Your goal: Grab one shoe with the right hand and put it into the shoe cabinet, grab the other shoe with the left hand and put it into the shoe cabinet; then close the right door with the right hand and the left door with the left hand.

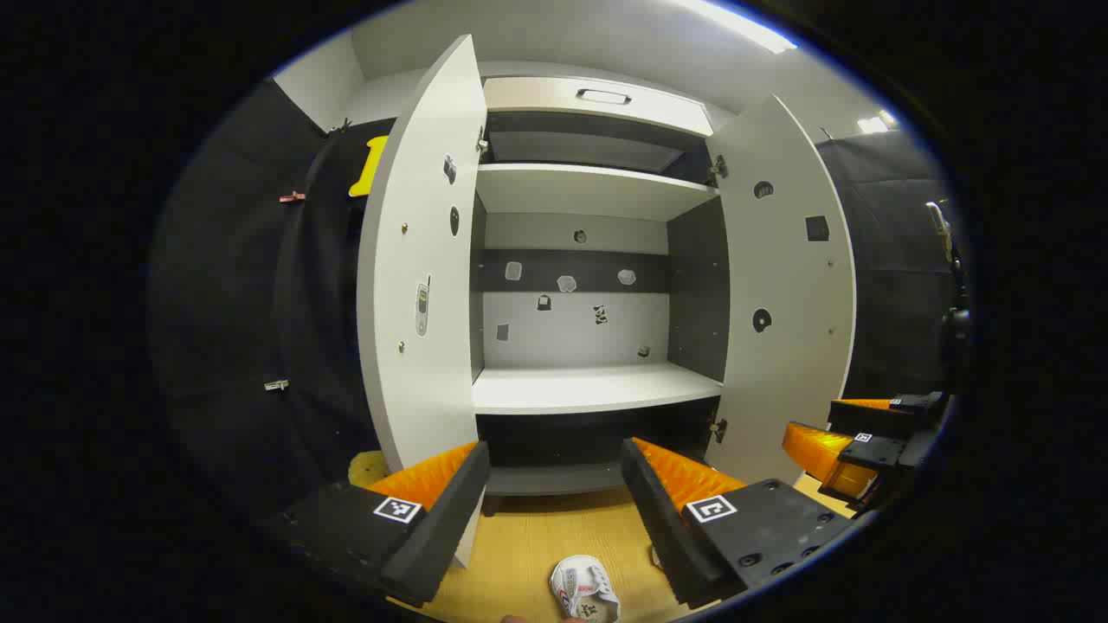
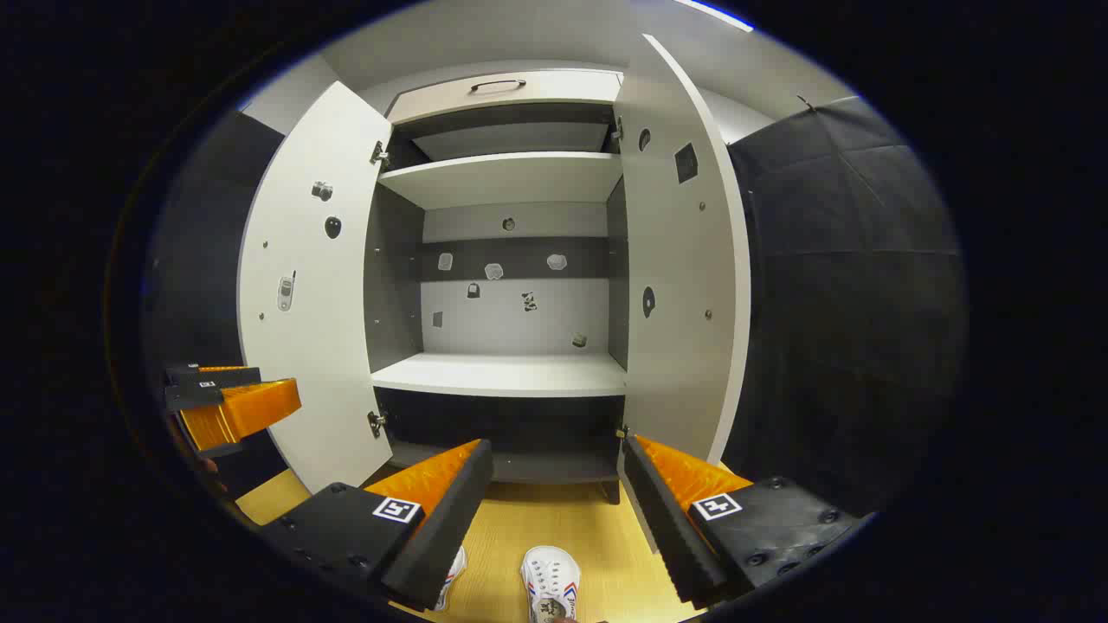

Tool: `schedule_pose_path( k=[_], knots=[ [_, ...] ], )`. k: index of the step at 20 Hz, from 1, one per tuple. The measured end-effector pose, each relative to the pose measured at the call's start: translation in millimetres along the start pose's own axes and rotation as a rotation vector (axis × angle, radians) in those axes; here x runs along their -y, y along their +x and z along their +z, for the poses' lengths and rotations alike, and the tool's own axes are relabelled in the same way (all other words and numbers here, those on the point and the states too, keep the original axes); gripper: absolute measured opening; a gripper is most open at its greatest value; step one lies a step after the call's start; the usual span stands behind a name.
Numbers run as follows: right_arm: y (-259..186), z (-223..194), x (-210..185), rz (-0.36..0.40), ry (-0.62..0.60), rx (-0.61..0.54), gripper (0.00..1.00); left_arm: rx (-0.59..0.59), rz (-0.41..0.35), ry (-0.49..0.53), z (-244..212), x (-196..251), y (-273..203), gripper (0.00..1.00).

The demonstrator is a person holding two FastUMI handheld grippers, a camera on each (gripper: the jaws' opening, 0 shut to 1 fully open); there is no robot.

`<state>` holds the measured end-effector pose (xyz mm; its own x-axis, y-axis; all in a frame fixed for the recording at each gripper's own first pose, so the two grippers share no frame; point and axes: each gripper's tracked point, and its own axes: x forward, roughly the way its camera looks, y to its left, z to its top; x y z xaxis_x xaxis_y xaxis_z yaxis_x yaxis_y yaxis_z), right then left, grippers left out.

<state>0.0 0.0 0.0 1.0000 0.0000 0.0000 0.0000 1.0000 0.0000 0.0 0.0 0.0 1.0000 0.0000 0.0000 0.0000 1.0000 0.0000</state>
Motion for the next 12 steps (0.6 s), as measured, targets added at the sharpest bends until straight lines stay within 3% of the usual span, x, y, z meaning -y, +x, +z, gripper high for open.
schedule_pose_path(
  k=[12],
  knots=[
    [1.4,-10.7,-10.0,0.015,0.001,-0.029,0.98,-0.010,0.004,0.006,-7.1,-5.7,-4.5,0.95]
  ],
)
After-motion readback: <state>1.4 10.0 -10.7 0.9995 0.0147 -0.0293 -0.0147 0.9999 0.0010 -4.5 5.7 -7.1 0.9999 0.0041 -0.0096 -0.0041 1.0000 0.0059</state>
